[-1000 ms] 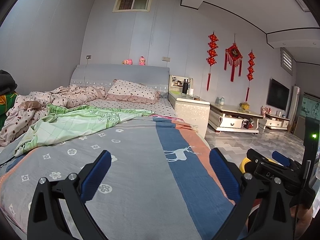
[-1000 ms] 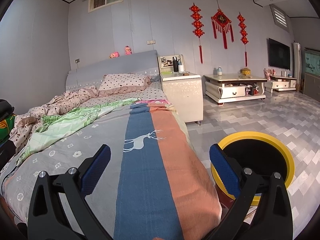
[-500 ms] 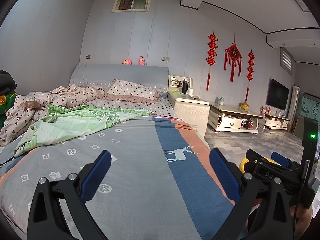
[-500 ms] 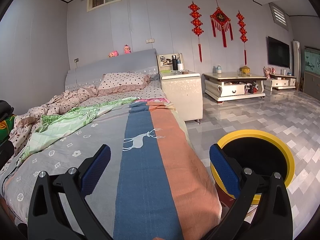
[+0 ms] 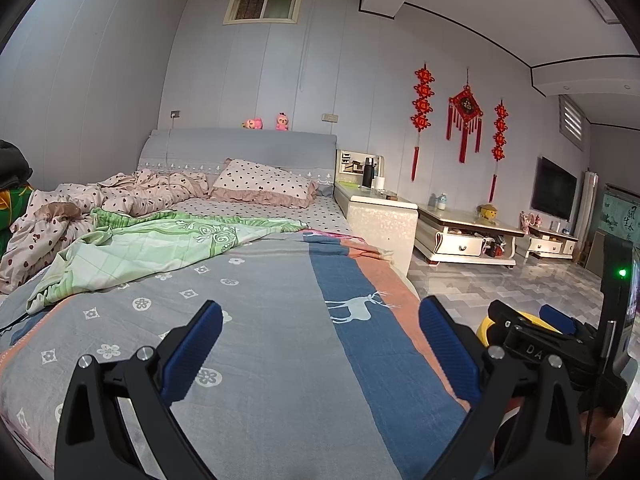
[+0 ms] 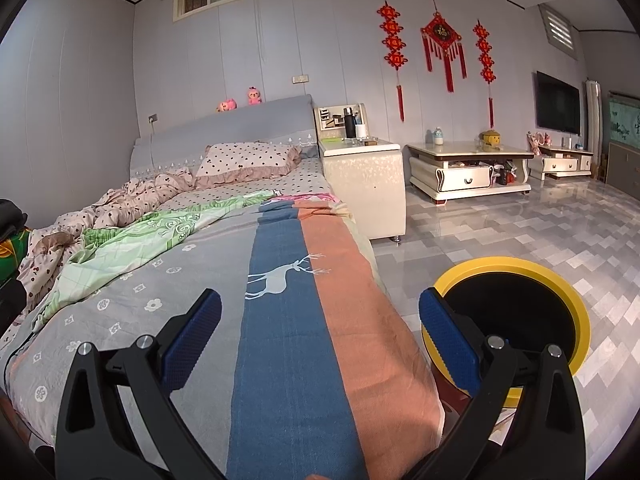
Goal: Collect trash
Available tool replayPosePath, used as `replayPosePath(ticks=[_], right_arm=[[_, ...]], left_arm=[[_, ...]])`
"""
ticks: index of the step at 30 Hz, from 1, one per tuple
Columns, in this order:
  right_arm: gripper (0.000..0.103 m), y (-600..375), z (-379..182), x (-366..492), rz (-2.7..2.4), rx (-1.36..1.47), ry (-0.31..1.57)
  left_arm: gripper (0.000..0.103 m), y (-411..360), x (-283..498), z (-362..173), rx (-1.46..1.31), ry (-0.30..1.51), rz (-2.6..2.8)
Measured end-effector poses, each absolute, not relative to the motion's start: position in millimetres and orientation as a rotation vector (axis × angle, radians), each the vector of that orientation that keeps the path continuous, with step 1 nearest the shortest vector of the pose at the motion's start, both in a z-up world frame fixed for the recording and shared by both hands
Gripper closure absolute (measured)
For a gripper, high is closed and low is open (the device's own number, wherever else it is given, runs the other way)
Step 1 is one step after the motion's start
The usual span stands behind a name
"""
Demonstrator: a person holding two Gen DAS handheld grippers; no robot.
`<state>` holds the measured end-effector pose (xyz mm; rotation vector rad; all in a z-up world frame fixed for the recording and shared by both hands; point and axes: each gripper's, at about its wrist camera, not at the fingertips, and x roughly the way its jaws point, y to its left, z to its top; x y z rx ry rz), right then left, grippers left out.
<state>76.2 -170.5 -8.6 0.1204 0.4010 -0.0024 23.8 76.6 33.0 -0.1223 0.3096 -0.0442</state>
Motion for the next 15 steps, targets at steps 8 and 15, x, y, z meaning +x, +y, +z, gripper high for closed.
replayPosePath(ticks=[8,15], right_arm=[[0.008,-171.7,-10.6,76.3,-0.002,0.122,0.404],[0.008,-173.0,-16.0,76.5,-0.002,0.128,0.418]], left_arm=[[0.008,77.2,24.2,33.9,-0.121,0.311,-0.051],[0.008,77.1,23.6,33.5,-0.122,0.311,-0.052]])
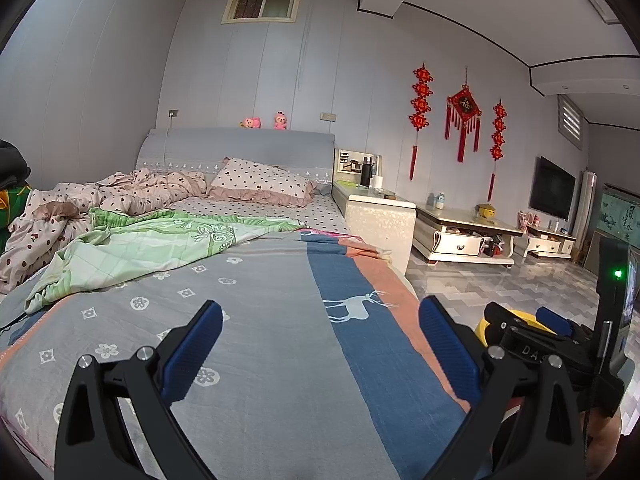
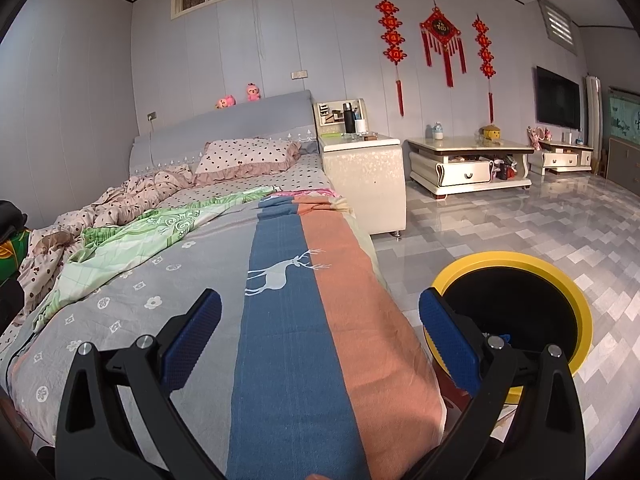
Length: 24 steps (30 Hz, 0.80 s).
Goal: Collect trash
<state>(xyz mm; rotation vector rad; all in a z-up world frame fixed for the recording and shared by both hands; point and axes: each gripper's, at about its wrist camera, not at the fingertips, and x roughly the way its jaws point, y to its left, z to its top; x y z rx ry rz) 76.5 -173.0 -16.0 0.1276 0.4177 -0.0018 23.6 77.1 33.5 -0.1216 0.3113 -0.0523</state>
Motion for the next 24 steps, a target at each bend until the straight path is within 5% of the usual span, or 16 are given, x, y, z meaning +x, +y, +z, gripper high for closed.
replayPosePath(ticks=[24], right_arm=[[0.008,-172.7,-15.2,78.1,-0.002,0.133,0.428]], left_arm=[[0.008,76.9,23.3,33.2,-0.124,0.315,-0.057]])
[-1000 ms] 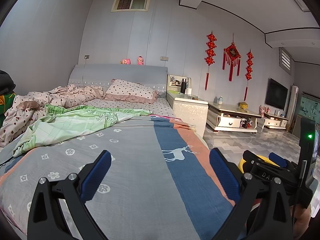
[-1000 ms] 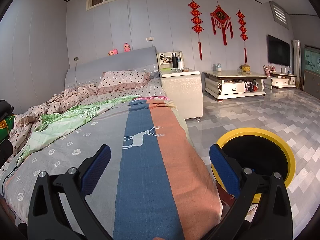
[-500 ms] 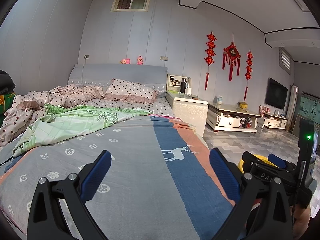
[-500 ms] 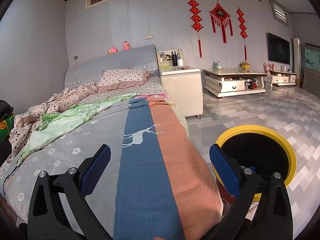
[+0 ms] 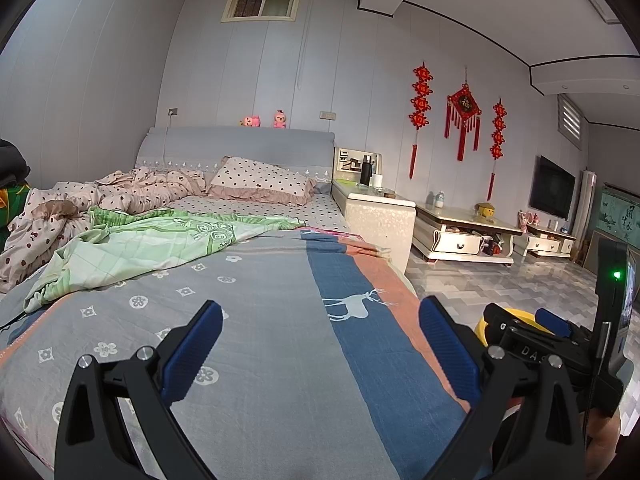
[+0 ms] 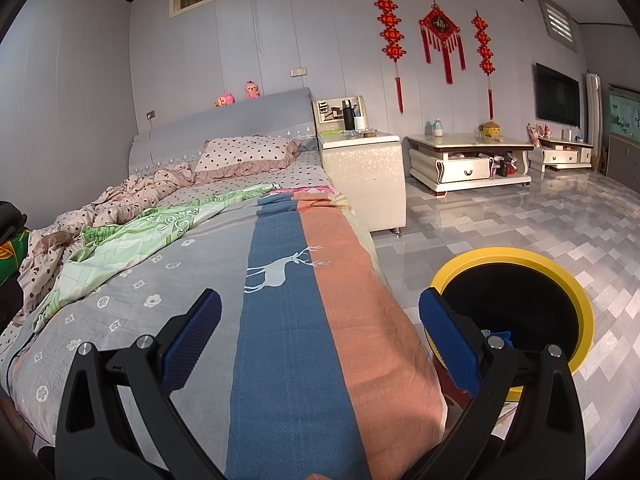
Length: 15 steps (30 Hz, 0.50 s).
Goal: Collect trash
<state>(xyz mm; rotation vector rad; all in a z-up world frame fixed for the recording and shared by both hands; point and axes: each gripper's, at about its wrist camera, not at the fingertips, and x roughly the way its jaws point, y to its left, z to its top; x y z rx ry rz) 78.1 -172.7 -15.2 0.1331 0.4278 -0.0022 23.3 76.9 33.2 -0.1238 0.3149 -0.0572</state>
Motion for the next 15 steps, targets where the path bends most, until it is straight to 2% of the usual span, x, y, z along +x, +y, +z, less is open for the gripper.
replayPosePath(ticks=[15], right_arm=[[0.008,-174.3,-18.2,78.9,-0.002,0.137,0.434]], left_arm=[[0.008,78.6,23.2,27.8,-0.119,0.312,-0.06]])
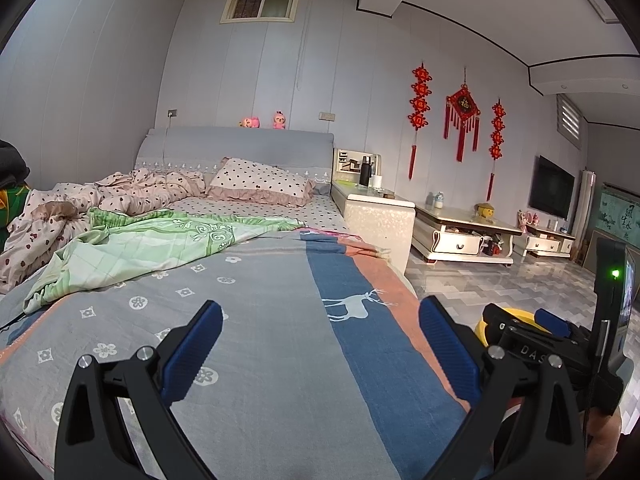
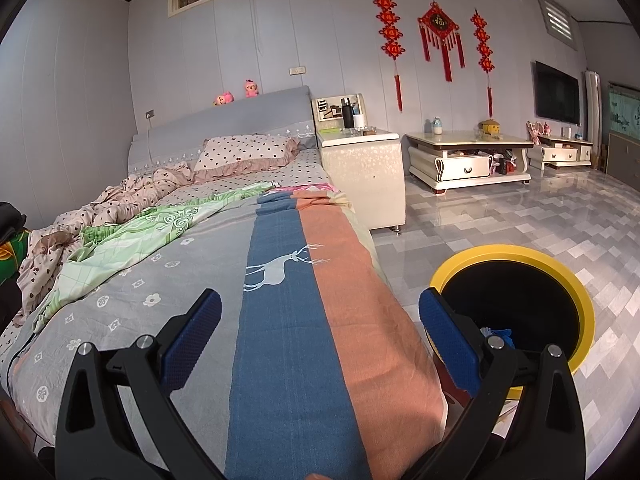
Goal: Collect trash
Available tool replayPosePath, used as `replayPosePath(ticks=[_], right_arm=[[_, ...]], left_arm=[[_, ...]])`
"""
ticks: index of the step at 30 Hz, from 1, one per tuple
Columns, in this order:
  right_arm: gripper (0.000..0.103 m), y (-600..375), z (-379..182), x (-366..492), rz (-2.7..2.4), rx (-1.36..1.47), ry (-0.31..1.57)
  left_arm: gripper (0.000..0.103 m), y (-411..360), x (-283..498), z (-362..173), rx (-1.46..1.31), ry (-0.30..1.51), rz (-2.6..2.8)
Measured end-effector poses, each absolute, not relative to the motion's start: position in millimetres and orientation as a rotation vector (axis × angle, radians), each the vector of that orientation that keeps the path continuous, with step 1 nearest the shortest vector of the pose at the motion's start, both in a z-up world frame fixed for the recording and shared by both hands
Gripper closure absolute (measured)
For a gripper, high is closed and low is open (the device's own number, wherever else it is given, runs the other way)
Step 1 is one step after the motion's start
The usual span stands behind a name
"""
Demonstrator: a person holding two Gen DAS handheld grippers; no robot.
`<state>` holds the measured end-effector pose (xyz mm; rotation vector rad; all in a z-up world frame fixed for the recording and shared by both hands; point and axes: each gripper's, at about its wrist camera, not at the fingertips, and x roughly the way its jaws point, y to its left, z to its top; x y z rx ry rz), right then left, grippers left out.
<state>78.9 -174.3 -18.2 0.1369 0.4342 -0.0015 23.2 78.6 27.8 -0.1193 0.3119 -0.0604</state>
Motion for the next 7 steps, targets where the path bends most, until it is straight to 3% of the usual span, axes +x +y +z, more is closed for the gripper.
replayPosePath(ticks=[7], right_arm=[[0.008,-175.7,-20.1,80.0,-0.004,0.141,0.44]], left_arm=[[0.008,78.0,25.4,28.2,-0.117,0.317,-0.061]])
